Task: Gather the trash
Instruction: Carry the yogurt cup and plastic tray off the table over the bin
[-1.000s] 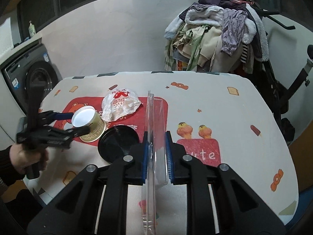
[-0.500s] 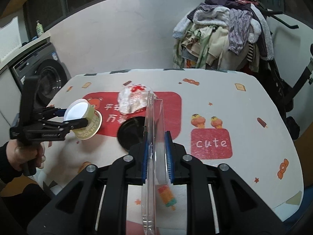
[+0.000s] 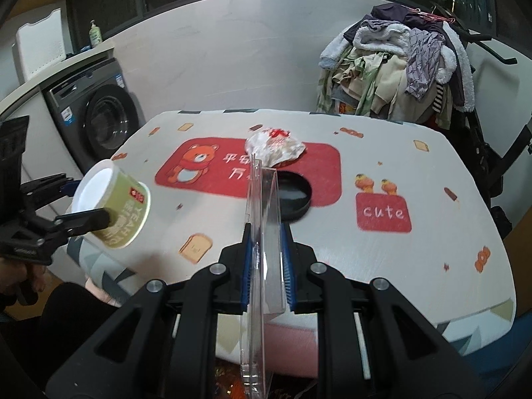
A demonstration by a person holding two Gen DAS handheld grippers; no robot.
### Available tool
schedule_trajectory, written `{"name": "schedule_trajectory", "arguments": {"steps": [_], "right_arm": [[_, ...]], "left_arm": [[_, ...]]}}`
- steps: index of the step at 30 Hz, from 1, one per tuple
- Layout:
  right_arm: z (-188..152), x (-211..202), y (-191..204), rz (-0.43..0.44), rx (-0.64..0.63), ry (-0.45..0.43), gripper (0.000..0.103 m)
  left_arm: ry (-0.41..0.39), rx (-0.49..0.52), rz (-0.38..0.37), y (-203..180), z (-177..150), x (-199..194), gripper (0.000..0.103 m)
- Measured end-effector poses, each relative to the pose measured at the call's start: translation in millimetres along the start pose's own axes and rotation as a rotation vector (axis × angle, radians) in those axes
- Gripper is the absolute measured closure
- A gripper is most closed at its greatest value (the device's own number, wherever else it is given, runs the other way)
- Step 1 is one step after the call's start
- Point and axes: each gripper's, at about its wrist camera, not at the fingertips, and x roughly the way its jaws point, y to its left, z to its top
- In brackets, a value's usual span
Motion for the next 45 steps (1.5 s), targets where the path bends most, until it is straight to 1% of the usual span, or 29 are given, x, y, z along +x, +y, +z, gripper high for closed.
{"name": "schedule_trajectory", "arguments": {"steps": [3,10,13,18,21,27,35,38,39,40,41,42,44,45], "right_arm": [[-11,-10,8,0.008,-0.010,0.003,0.084],[-39,-32,26,0.031,-0.030,0.011,0.084],[-50,-39,32,0.043,-0.031,0.016,0.084],[-70,-44,41,0.071,-0.026,0.042,0.084],[-85,-41,51,0.091,-0.039,0.072,0.084],[-103,-25,66,0.118,-0.065,0.134,0.084],[-118,-2,79,0.148,-0.083,0.212,0.084],[-121,7,82,0.155,-0.086,0.241,0.082],[-122,9,82,0.156,-0.084,0.244,0.076],[-122,10,82,0.160,-0.080,0.246,0.066],[-122,11,81,0.168,-0.074,0.244,0.062],[-122,11,81,0.171,-0.068,0.236,0.054],[-122,10,80,0.172,-0.066,0.225,0.049],[-121,9,80,0.170,-0.068,0.219,0.044]], "left_arm": [[-0.013,-0.020,-0.017,-7,-16,-17,0.028],[-0.029,-0.016,-0.028,-27,-56,-46,0.028],[-0.035,-0.012,-0.028,-34,-69,-56,0.028],[-0.047,-0.028,-0.024,-33,-84,-66,0.028],[-0.054,-0.031,-0.018,-33,-92,-71,0.028],[-0.055,-0.043,-0.015,-27,-104,-72,0.028],[-0.033,-0.066,-0.027,-21,-113,-62,0.028],[-0.023,-0.070,-0.031,-19,-116,-58,0.028],[-0.021,-0.070,-0.033,-19,-116,-57,0.028],[-0.018,-0.069,-0.036,-20,-117,-56,0.028],[-0.015,-0.066,-0.038,-20,-118,-55,0.028],[-0.013,-0.061,-0.039,-21,-118,-54,0.028],[-0.007,-0.034,-0.041,-25,-120,-53,0.028],[-0.006,-0.020,-0.046,-27,-122,-53,0.027]]}}
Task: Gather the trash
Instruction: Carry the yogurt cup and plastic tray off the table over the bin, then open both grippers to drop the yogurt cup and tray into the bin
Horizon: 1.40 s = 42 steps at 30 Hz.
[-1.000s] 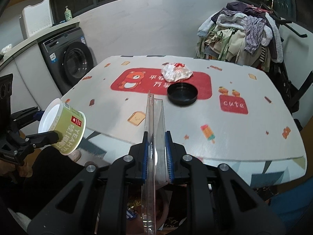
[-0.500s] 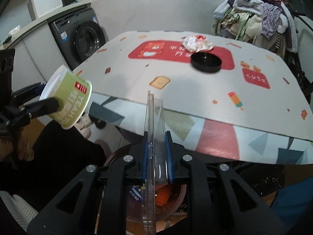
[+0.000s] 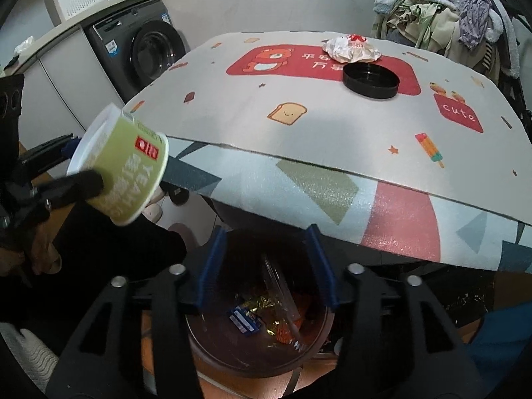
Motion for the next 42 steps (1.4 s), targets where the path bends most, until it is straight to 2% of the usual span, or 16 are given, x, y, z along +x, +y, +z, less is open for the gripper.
{"name": "schedule_trajectory", "arguments": {"steps": [4,6,11,14,24,26,33,42], "right_arm": [[1,-8,-3,-0.034,-0.030,-0.050,0.013],[2,-14,-7,-0.054,-0.050,-0.084,0.006],[-1,-26,-21,-0.132,-0.078,-0.165,0.006],[-11,-26,-30,-0.131,-0.053,-0.205,0.006],[-12,-13,-25,-0.163,-0.067,-0.177,0.006],[-12,-13,-27,-0.159,-0.054,-0.176,0.006],[-12,-15,-36,-0.151,-0.003,-0.180,0.006],[-11,-10,-35,-0.152,-0.004,-0.162,0.006]], "left_arm": [[0.011,0.040,-0.018,-5,-7,6,0.027],[0.013,0.048,-0.030,-5,-11,9,0.027],[0.019,0.042,-0.056,-1,-16,18,0.027],[0.019,0.037,-0.074,1,-20,23,0.027],[0.067,0.046,-0.086,-5,-23,39,0.027],[0.071,0.047,-0.076,-6,-23,40,0.026],[0.049,0.008,-0.012,4,-22,37,0.009],[0.038,-0.055,0.061,19,-19,33,0.006]]}}
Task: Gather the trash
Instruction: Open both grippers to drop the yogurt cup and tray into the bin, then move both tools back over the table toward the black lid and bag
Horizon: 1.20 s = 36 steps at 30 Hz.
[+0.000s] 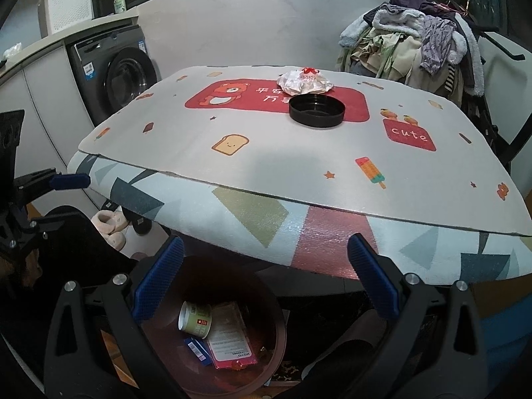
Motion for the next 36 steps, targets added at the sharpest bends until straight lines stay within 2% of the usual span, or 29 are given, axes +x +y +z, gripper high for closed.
{"name": "schedule_trajectory", "arguments": {"steps": [13,17,20,25,34,36], "right_arm": [[0,1,3,-0.008,-0.015,0.013,0.006],[2,1,2,-0.020,-0.013,0.016,0.006],[6,0,0,-0.026,-0.008,0.010,0.006],[24,-4,-7,-0.019,0.004,-0.012,0.006],[87,12,-29,0.001,0.059,-0.052,0.006],[100,16,-33,-0.022,0.082,-0.105,0.006]], "left_arm": [[0.000,0.007,0.047,2,11,-2,0.006],[-0.048,0.008,0.078,6,23,-7,0.006],[-0.094,0.055,0.133,7,37,-12,0.006],[-0.155,0.056,0.128,19,67,-20,0.006],[-0.220,0.013,0.135,48,115,-16,0.006],[-0.225,-0.011,0.132,58,122,-11,0.006]]}}
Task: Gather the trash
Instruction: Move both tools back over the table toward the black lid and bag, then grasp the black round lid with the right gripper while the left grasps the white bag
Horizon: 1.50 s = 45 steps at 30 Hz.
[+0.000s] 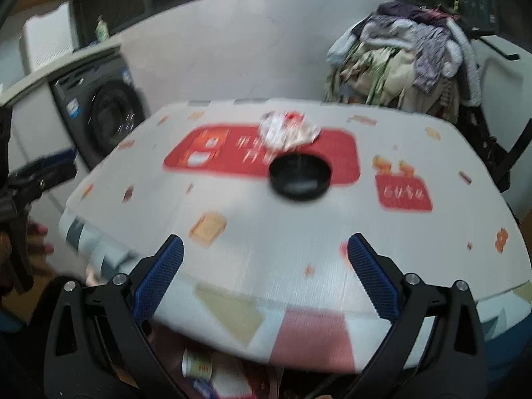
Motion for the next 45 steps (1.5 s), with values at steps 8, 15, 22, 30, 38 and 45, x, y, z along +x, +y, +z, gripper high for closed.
{"name": "schedule_trajectory", "arguments": {"steps": [8,15,22,30,38,45], "right_arm": [[37,61,-25,0.028,0.070,0.056,0.006],[63,126,-57,-0.045,0.103,0.155,0.006],[65,173,-46,-0.053,0.039,0.279,0.006],[58,204,-37,-0.121,0.012,0.338,0.007],[65,173,-63,-0.072,0.138,0.227,0.012],[60,124,-95,-0.173,0.161,0.090,0.012]], "left_arm": [[0.040,-0.043,0.003,33,12,41,0.006],[0.070,-0.039,0.004,47,10,70,0.006],[0.100,-0.070,-0.019,53,4,90,0.006],[0.143,-0.078,-0.055,48,4,107,0.006],[0.145,-0.131,-0.086,37,38,137,0.006],[0.176,-0.079,-0.093,-7,83,212,0.012]]}}
